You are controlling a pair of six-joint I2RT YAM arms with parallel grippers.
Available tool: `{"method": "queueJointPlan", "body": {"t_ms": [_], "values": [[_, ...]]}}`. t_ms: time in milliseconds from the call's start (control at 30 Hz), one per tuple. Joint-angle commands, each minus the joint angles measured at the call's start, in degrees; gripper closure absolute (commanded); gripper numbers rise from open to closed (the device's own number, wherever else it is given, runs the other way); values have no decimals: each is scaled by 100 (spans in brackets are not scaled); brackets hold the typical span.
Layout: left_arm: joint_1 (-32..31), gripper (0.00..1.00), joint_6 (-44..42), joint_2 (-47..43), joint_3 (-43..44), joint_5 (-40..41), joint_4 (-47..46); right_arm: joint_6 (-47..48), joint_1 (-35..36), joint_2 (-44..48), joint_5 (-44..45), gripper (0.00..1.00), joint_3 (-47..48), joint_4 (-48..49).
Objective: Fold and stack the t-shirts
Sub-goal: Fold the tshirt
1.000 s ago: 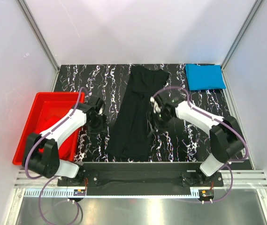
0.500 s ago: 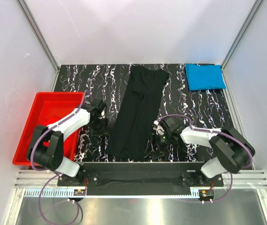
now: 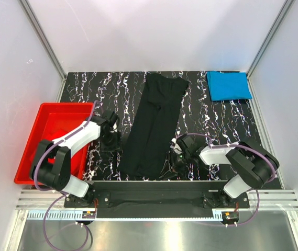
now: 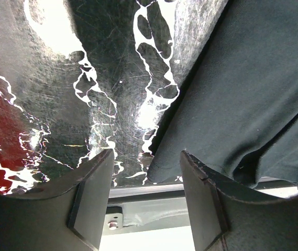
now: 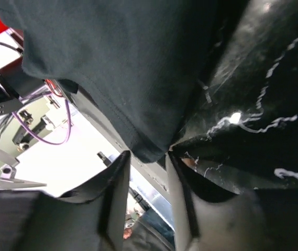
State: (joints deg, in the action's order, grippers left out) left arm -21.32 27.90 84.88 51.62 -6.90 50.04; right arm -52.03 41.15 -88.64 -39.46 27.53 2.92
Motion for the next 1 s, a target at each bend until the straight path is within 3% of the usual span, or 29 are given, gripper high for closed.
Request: {"method": "queueJointPlan", "body": {"t_ms": [0,133,200,467,767,967], "values": [[-21,42,66,-235,15,-163,-38,-149,60,-232,711,61,-116,43],[-21,42,154,-253,-20,-259,-12,-123,52,-233,853,93,-99,-142],[-30,42,268,-296,-134,-505,-126,-62,43,-67,1001,98,-116,-492],[-653,41,1032,-332,-652,-875,-696,377,16,1031,1371,100,-511,-1513],[-1111,40,1279,-437,-1285,-1630,-1471,247,-151,1322,1318,100,-986,-1513],[-1208,44,1481,-473,-1768,-1771,-1743,131,-387,1973,1520,93,-863,-1987]]}}
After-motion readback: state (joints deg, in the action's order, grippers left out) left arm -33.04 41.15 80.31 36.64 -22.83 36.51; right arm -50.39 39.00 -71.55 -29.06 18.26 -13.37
